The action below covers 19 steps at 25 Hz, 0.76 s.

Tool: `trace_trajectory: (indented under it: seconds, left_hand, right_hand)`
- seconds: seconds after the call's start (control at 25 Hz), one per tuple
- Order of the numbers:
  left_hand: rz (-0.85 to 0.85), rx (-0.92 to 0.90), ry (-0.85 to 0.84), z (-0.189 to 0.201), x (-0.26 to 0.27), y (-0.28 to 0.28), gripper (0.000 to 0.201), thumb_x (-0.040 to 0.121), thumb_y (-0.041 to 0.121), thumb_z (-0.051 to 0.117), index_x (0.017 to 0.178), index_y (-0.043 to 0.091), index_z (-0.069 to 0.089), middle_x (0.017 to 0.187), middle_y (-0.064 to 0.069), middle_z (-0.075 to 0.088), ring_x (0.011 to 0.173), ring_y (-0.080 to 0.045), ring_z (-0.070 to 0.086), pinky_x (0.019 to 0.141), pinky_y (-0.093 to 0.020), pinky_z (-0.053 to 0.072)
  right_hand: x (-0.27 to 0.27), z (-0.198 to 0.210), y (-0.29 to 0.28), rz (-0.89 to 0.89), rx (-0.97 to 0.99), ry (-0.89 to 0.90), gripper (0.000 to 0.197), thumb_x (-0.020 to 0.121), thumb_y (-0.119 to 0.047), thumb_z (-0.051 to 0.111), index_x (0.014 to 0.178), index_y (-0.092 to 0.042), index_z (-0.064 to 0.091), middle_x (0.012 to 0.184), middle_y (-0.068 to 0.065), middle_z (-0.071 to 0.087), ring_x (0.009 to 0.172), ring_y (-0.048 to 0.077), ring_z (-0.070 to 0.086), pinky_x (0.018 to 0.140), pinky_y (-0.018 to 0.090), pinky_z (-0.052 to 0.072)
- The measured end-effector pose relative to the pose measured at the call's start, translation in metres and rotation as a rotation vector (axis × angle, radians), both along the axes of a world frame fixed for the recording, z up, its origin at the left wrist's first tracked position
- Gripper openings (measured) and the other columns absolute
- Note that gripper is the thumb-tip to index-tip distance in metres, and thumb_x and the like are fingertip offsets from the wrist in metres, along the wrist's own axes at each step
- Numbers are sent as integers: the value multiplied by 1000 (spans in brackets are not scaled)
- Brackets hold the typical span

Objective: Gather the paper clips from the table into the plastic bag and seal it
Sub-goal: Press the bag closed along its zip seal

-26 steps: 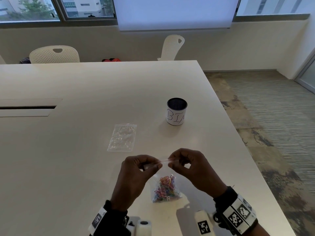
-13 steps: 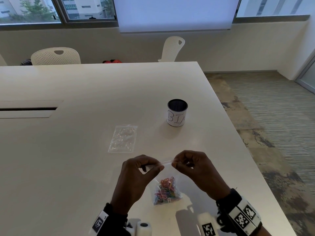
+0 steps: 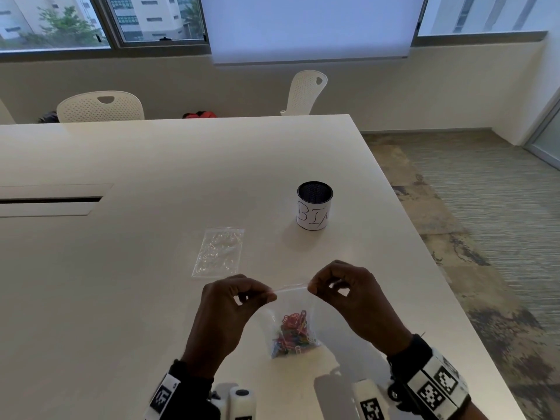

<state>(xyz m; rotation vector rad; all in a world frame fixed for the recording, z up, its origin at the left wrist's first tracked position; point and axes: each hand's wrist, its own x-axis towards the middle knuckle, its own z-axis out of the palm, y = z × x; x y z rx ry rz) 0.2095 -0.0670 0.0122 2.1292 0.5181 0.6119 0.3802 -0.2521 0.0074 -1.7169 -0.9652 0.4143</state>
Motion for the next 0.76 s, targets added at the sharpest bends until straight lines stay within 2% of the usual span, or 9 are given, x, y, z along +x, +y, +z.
trace_trajectory:
  seconds: [0.08,0.2,0.36,0.48,0.6,0.64,0.76]
  left_hand:
    - [-7,49,2,5,6,8,13,80,19,86,85,31,85,80,20,77,73,-8,67,70,-9,48]
    - [24,107,21,17,16,21,8,80,22,87,80,30,84,76,21,77,72,0,66,66,-10,44]
    - [-5,151,72,37,24,37,5,80,25,87,77,25,84,69,15,77,71,7,63,65,-4,40]
    - [-51,147,131,41,35,54,3,82,25,85,79,24,84,70,14,77,63,9,62,65,-3,41]
    - [-94,168,225,26,60,77,3,85,25,84,81,26,84,74,16,78,73,6,69,68,-5,43]
    - [-95,172,248,18,72,86,2,84,25,84,82,25,85,77,15,79,76,8,70,70,-6,44]
    - [-83,165,291,-2,107,106,3,84,22,84,86,20,86,85,6,82,71,19,65,68,2,42]
  right_hand:
    - [9,6,8,36,29,25,3,91,-12,77,89,-13,76,93,-2,78,91,15,75,88,31,60]
    - [21,15,22,60,21,79,3,92,-8,75,90,-7,73,91,6,80,91,22,78,91,35,61]
    - [31,25,37,107,-12,165,7,95,3,67,89,2,69,85,16,79,84,36,77,78,40,65]
    - [41,29,49,113,-46,295,9,97,3,64,92,10,65,86,27,76,82,43,76,73,41,66]
    - [58,15,69,56,-122,376,17,96,-1,68,96,15,64,86,30,74,72,34,75,71,42,66]
    - [67,9,77,17,-151,367,18,95,-1,70,96,16,64,85,29,74,70,31,73,72,44,65]
    - [88,-8,101,-109,-219,271,13,90,-1,75,90,11,69,85,28,76,66,26,68,77,54,64]
